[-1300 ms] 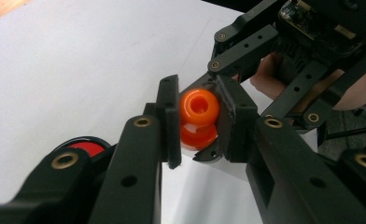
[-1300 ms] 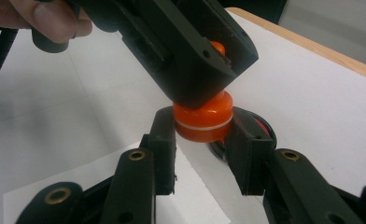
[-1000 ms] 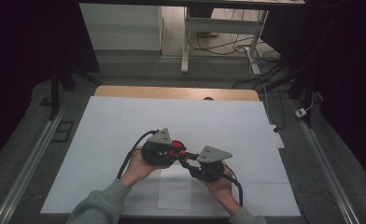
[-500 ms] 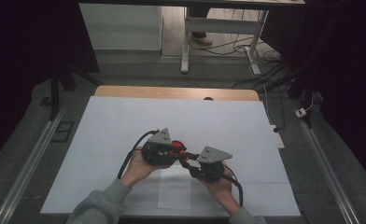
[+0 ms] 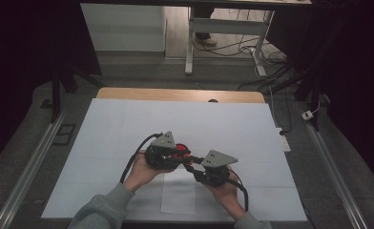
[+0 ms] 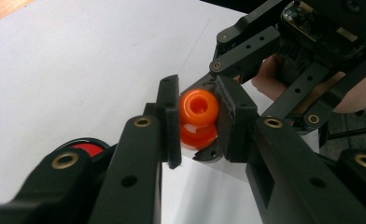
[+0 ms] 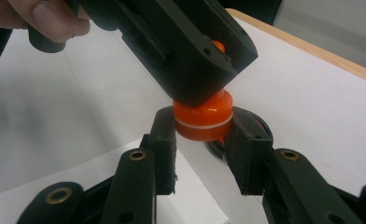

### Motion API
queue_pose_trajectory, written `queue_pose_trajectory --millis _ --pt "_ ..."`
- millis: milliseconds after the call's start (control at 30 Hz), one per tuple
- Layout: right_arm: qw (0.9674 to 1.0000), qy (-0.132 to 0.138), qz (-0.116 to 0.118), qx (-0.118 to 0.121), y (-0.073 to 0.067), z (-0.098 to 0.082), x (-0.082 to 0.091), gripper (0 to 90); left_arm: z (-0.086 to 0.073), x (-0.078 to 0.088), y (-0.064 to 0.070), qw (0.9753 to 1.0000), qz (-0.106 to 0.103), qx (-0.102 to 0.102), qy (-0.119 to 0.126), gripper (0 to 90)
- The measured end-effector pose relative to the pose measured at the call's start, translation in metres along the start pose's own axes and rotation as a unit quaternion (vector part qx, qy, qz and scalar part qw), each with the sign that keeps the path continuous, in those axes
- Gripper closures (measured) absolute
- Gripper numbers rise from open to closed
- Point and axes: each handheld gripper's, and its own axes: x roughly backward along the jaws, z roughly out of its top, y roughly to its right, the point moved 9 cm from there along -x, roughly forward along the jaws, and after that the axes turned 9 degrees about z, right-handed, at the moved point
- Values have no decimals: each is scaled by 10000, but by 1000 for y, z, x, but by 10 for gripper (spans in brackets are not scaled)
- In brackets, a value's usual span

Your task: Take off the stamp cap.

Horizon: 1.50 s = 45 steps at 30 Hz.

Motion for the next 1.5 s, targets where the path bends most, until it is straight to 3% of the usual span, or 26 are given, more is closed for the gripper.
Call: queue_pose_trajectory --millis 1500 --pt "10000 3 -65 73 0 -1 0 645 0 -1 -1 10000 -19 53 20 727"
